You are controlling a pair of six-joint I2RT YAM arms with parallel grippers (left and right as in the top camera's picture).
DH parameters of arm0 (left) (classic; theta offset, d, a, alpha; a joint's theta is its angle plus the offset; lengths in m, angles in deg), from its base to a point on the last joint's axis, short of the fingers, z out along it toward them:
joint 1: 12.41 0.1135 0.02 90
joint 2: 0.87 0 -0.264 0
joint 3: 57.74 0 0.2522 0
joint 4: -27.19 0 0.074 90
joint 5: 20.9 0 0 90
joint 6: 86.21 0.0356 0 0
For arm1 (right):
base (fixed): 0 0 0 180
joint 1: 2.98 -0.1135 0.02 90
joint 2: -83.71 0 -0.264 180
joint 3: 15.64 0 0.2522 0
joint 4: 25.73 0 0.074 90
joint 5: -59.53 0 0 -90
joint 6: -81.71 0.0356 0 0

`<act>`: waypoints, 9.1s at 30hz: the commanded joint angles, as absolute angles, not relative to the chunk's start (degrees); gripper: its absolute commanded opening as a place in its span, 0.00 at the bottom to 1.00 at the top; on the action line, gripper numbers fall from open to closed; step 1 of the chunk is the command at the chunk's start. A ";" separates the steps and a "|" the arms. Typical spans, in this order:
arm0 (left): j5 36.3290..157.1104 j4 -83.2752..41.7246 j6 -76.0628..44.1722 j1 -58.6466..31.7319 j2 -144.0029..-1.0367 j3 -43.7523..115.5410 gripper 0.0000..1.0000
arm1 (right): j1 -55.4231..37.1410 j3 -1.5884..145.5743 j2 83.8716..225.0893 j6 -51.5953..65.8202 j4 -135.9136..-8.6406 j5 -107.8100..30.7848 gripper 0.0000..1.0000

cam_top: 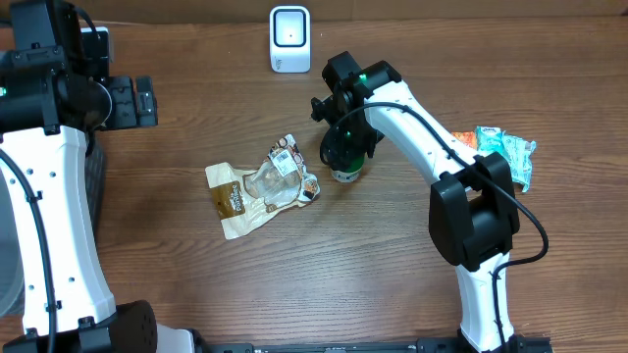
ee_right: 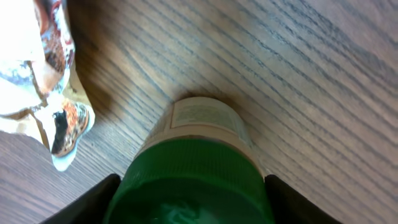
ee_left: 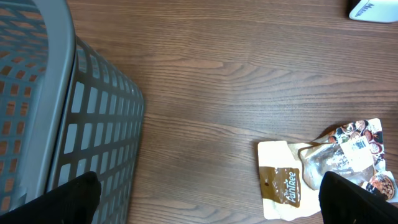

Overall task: Scan the item barcode
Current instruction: 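Close the right gripper on the jar lid, then lift the jar and carry it toward the scanner, then hold the jar bottom-up in front of the scanner face, then carry the jar right and lower it beside the packets, then open the right gripper, release the jar and lift away, then move the right gripper over the crumpled snack bag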

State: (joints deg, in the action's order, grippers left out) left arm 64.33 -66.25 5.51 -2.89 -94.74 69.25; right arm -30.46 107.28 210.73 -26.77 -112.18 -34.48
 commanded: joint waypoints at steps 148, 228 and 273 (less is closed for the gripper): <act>64.20 -66.05 6.43 -2.47 -94.32 69.64 1.00 | -28.17 147.32 209.18 -19.23 -129.27 -39.59 0.08; 64.22 -66.05 6.40 -2.45 -94.32 69.64 1.00 | -14.94 131.28 212.96 0.23 -129.14 -64.25 1.00; 64.22 -66.05 6.43 -2.45 -94.34 69.64 0.99 | -47.10 121.29 221.64 21.69 -113.29 -50.06 0.75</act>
State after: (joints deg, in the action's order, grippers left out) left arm 64.33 -66.27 5.53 -2.89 -94.74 69.25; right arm -49.59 121.47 221.68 21.71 -111.39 -55.79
